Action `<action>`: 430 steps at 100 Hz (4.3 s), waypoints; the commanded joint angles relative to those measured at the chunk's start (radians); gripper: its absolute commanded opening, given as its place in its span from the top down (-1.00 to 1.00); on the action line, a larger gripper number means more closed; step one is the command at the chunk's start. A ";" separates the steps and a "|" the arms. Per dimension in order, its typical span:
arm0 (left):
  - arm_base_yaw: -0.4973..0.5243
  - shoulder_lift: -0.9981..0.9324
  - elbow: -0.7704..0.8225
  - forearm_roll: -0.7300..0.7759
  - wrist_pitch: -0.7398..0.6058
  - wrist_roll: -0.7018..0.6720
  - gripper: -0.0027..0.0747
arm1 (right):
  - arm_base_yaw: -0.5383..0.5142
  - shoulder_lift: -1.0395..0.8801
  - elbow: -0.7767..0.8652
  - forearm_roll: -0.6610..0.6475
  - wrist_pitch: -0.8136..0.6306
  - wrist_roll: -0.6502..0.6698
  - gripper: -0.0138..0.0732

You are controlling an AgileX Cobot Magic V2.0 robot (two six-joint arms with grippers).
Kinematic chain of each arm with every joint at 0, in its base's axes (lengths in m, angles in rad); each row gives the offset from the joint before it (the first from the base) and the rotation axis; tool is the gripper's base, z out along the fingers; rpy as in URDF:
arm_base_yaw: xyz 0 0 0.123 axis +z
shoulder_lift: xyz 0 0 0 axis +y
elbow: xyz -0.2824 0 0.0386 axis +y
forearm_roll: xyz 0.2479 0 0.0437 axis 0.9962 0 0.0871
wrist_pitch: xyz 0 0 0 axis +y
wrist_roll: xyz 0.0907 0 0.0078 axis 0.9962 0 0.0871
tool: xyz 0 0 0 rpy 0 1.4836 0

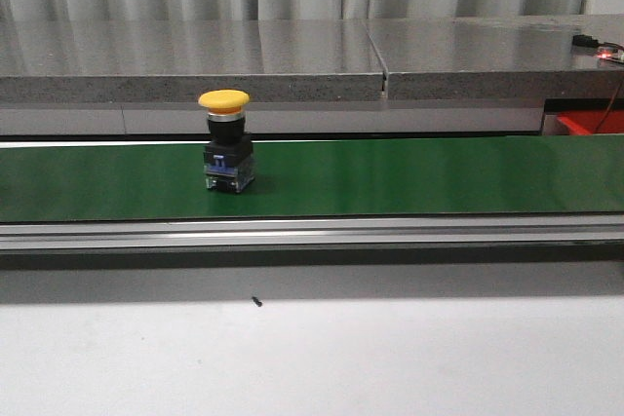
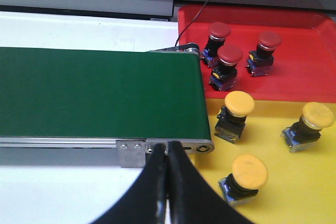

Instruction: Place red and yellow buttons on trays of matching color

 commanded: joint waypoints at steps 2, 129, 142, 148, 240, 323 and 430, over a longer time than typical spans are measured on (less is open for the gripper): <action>-0.009 -0.031 -0.014 -0.012 -0.059 -0.008 0.98 | -0.001 0.006 -0.027 0.017 -0.058 -0.003 0.89; -0.009 -0.050 -0.008 -0.020 -0.057 -0.008 0.98 | 0.489 1.002 -0.905 0.096 0.365 -0.079 -0.58; -0.009 -0.050 -0.008 -0.020 -0.057 -0.008 0.98 | 0.499 1.086 -1.007 0.163 0.440 -0.089 -0.58; -0.009 -0.050 -0.008 -0.020 -0.057 -0.008 0.98 | 0.509 1.128 -1.047 0.181 0.459 -0.121 -0.58; -0.009 -0.050 -0.008 -0.020 -0.057 -0.008 0.98 | 0.534 1.363 -1.169 0.177 0.427 -0.166 0.25; -0.009 -0.050 -0.008 -0.020 -0.057 -0.008 0.98 | -0.027 1.052 -1.111 0.169 0.557 -0.158 0.25; -0.009 -0.050 -0.008 -0.020 -0.057 -0.008 0.98 | -0.576 1.051 -0.630 0.165 0.245 -0.060 0.25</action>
